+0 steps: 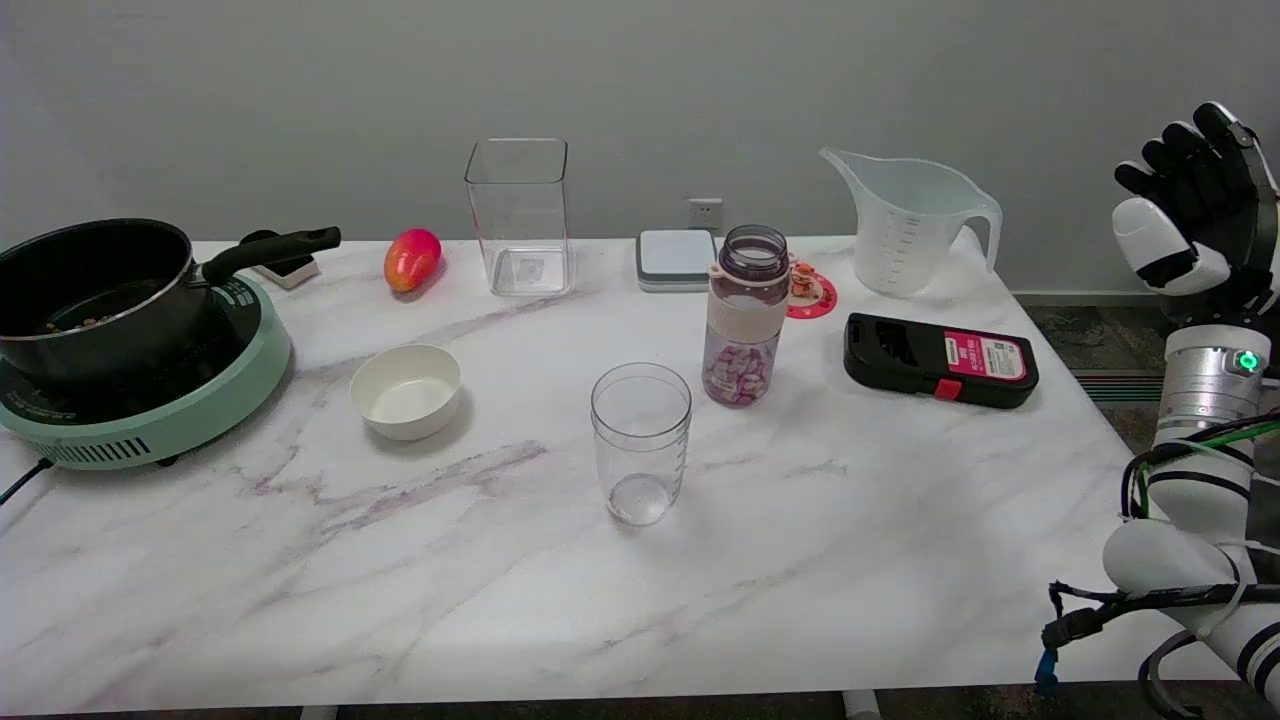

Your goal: Pick up the bottle.

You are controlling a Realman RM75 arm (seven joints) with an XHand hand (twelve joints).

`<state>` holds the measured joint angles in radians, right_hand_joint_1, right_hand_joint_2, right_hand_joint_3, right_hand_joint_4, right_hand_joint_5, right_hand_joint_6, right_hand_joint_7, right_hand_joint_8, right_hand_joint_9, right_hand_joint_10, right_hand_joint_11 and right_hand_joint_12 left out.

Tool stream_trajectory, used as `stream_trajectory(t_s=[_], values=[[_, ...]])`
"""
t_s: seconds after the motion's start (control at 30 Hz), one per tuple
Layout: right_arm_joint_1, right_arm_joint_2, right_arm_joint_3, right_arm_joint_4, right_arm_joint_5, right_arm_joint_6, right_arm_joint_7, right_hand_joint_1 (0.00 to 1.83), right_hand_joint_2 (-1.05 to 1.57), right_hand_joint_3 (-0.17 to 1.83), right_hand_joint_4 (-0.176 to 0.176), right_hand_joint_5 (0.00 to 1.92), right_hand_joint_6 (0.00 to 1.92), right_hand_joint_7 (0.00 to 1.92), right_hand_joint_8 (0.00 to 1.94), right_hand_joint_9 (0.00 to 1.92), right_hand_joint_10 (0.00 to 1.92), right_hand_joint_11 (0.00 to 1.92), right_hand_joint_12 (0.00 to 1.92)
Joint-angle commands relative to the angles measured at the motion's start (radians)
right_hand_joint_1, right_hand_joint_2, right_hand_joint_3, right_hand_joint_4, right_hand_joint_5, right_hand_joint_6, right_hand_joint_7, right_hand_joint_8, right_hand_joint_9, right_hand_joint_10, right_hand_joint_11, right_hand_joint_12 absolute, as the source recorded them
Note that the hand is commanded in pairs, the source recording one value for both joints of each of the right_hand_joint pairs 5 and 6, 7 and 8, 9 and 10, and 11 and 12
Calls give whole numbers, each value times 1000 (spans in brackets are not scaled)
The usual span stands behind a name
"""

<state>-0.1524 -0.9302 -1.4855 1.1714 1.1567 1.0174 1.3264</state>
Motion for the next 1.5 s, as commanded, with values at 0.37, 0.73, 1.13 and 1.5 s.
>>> stream_trajectory(t_s=[0.37, 0.73, 1.13, 1.5], values=[[22, 31, 16, -63, 22, -70, 105, 1173, -211, 1097, 0, 509, 509, 587, 587, 575, 575, 721, 721], [23, 85, 15, -73, -219, -150, 116, 1218, -511, 1189, 0, 369, 369, 533, 533, 558, 558, 708, 708], [199, 105, -229, -94, -536, -245, 337, 1193, -860, 1026, 0, 196, 196, 456, 456, 485, 485, 569, 569], [364, -29, -414, -286, -674, -162, 512, 1130, -1044, 841, 0, 141, 141, 400, 400, 497, 497, 568, 568]])
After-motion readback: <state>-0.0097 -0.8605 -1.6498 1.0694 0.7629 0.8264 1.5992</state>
